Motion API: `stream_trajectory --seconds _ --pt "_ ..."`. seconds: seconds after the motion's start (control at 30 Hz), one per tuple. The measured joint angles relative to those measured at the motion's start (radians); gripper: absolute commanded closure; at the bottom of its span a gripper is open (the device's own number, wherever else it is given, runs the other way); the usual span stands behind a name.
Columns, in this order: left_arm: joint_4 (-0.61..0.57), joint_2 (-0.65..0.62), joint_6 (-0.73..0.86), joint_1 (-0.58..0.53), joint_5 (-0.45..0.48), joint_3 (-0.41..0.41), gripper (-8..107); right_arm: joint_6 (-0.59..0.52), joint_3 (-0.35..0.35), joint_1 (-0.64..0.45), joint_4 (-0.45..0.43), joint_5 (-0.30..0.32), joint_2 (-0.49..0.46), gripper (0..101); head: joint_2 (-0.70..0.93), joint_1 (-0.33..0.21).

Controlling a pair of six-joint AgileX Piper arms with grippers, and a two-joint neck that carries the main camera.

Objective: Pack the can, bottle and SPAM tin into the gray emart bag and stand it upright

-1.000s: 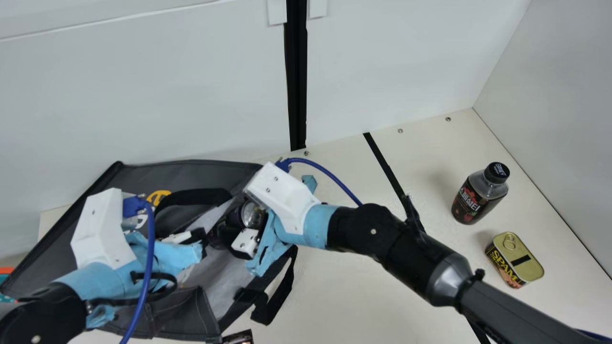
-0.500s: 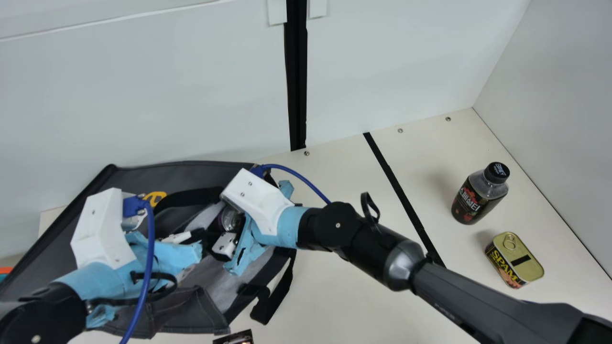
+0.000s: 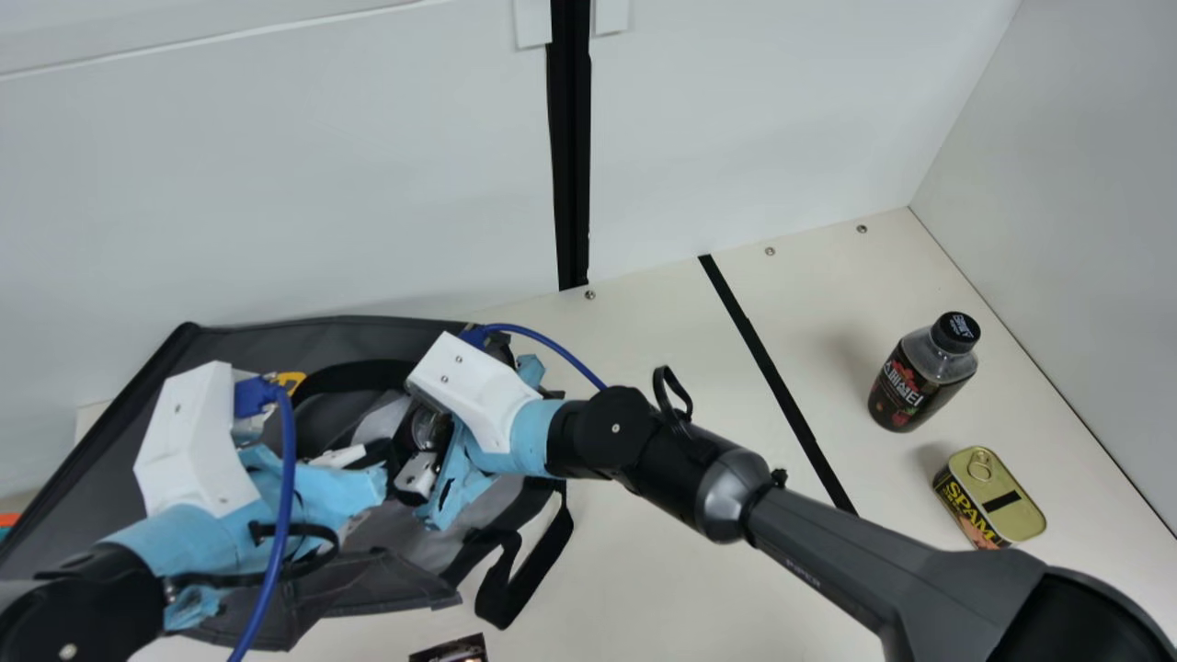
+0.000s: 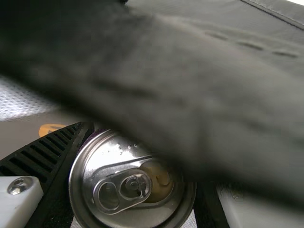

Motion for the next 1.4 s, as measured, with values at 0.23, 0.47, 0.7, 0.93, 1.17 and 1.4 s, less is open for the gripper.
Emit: stream_trajectory --seconds 0.23,0.47,0.7,0.93,1.17,1.4 --pt "0.000 0.000 0.000 0.000 0.000 0.000 107 0.017 0.000 -0.006 -0.016 0.013 -0.002 55 -0.002 0.002" --pt "0.000 0.000 0.000 0.000 0.000 0.000 107 0.024 0.005 -0.016 -0.029 0.033 -0.016 31 -0.002 0.002" --pt "0.000 0.000 0.000 0.000 0.000 0.000 107 0.025 0.008 -0.027 -0.038 0.047 -0.030 8 0.000 0.002" --pt "0.000 0.000 0.000 0.000 0.000 0.000 107 0.022 0.016 -0.041 -0.043 0.066 -0.045 6 0.000 0.002" --pt "0.000 0.000 0.000 0.000 0.000 0.000 107 0.003 0.030 -0.063 -0.042 0.093 -0.071 6 -0.002 0.002" --pt "0.000 0.000 0.000 0.000 0.000 0.000 107 -0.022 0.049 -0.100 -0.033 0.139 -0.103 6 0.000 0.002"
